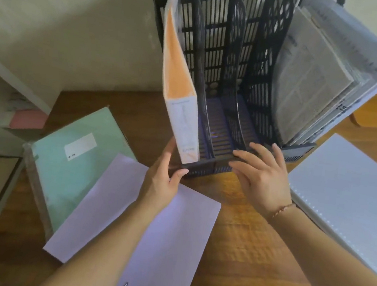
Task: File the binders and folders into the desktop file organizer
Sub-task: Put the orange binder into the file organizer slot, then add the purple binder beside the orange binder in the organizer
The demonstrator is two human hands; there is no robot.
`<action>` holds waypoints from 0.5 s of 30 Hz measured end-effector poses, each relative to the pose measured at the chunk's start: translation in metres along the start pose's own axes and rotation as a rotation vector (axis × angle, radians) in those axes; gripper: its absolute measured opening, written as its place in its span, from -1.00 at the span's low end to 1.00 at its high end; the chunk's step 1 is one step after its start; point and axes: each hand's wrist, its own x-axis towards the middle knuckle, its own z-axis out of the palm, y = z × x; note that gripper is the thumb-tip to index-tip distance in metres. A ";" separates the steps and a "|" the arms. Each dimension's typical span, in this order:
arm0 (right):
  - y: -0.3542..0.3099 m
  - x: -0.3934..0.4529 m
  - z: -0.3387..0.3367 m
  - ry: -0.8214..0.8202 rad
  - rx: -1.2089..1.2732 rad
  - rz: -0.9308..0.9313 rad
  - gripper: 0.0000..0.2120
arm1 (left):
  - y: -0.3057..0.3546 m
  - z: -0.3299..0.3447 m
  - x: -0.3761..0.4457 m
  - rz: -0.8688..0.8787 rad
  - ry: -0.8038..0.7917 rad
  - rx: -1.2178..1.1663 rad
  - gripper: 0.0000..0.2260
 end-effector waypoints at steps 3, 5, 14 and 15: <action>-0.004 0.008 0.006 -0.043 0.053 0.061 -0.83 | 0.001 0.000 0.016 -0.062 0.070 -0.010 -0.46; -0.009 0.012 0.012 -0.078 0.069 0.107 -0.82 | -0.001 -0.001 0.029 -0.131 0.096 0.019 -0.55; -0.055 -0.016 -0.002 -0.154 0.145 0.084 -0.72 | -0.021 -0.061 0.012 -0.209 -0.025 0.536 -0.55; -0.071 -0.023 -0.001 -0.305 0.167 0.118 -0.63 | -0.029 -0.077 -0.003 -0.279 0.015 0.658 -0.47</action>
